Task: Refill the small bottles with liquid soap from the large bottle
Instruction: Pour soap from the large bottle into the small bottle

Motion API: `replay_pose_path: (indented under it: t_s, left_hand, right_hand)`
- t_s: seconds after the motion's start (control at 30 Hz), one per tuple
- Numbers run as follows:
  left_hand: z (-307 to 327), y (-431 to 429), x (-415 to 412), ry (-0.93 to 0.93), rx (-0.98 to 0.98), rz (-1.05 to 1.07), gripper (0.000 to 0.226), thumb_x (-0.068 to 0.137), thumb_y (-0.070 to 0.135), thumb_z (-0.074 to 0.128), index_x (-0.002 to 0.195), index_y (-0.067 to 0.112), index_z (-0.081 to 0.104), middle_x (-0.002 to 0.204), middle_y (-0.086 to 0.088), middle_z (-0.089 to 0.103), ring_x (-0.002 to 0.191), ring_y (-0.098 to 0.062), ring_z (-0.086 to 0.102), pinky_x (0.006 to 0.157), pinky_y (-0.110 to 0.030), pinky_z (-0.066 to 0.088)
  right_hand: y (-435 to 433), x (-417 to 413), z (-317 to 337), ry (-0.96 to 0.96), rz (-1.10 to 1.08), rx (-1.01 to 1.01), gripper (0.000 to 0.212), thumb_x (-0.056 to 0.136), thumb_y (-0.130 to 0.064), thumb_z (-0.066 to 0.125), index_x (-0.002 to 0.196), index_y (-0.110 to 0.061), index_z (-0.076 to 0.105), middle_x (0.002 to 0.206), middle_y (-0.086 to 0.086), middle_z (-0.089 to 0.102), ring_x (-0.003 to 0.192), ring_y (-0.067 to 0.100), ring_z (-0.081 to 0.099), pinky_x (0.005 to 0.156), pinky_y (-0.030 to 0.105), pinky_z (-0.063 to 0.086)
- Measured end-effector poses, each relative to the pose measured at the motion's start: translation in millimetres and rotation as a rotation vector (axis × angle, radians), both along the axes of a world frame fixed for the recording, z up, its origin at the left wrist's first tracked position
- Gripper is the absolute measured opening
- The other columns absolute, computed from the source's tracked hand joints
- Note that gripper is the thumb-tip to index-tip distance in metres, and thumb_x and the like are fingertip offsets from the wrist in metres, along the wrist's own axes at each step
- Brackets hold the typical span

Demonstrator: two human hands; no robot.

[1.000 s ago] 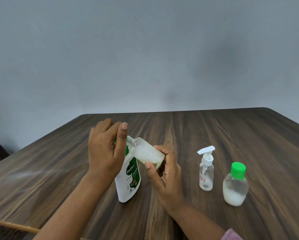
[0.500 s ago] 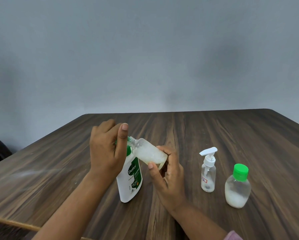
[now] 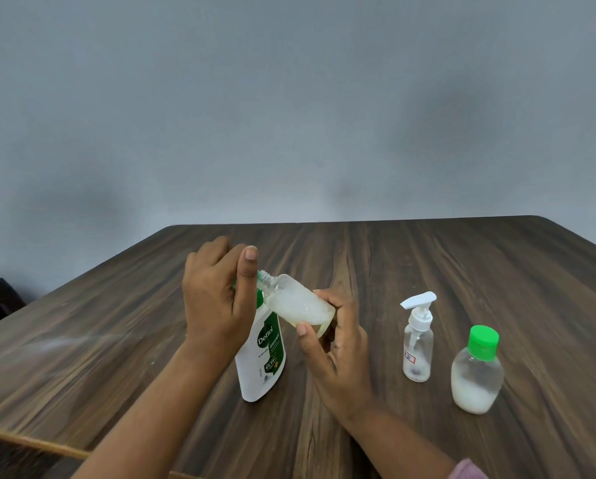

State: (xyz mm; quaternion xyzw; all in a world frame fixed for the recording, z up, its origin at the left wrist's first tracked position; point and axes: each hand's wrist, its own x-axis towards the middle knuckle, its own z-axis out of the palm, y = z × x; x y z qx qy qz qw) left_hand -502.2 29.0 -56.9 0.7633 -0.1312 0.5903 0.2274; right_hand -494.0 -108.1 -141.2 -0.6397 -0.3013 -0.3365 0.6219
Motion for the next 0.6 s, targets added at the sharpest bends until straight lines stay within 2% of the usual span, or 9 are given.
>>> replay_pose_path:
  t_s: [0.23, 0.33, 0.6]
  left_hand:
    - [8.2, 0.8, 0.0, 0.027, 0.046, 0.003, 0.065, 0.101, 0.044, 0.022, 0.055, 0.005, 0.048, 0.056, -0.002, 0.039, 0.052, -0.021, 0.037, 0.058, -0.036, 0.029]
    - [17.3, 1.6, 2.9, 0.041, 0.103, -0.005, 0.066, 0.101, 0.045, 0.021, 0.053, 0.006, 0.046, 0.054, -0.002, 0.038, 0.050, -0.021, 0.038, 0.053, -0.038, 0.030]
    - [1.0, -3.1, 1.9, -0.001, 0.001, -0.022, 0.061, 0.101, 0.039, 0.025, 0.055, 0.005, 0.044, 0.060, 0.004, 0.033, 0.056, -0.016, 0.032, 0.057, -0.036, 0.030]
  right_hand:
    - [0.6, -1.7, 1.6, -0.015, -0.017, -0.012, 0.037, 0.090, -0.056, 0.049, 0.116, -0.030, 0.043, 0.089, -0.012, 0.055, 0.062, 0.017, 0.057, 0.045, 0.043, 0.047]
    - [0.2, -1.3, 2.1, -0.009, -0.017, -0.012, 0.037, 0.090, -0.057, 0.049, 0.116, -0.031, 0.042, 0.089, -0.012, 0.055, 0.062, 0.018, 0.057, 0.045, 0.043, 0.047]
    - [-0.7, -1.2, 3.8, -0.006, -0.004, 0.010, 0.038, 0.090, -0.056, 0.048, 0.114, -0.027, 0.044, 0.089, -0.012, 0.056, 0.064, 0.013, 0.058, 0.047, 0.034, 0.050]
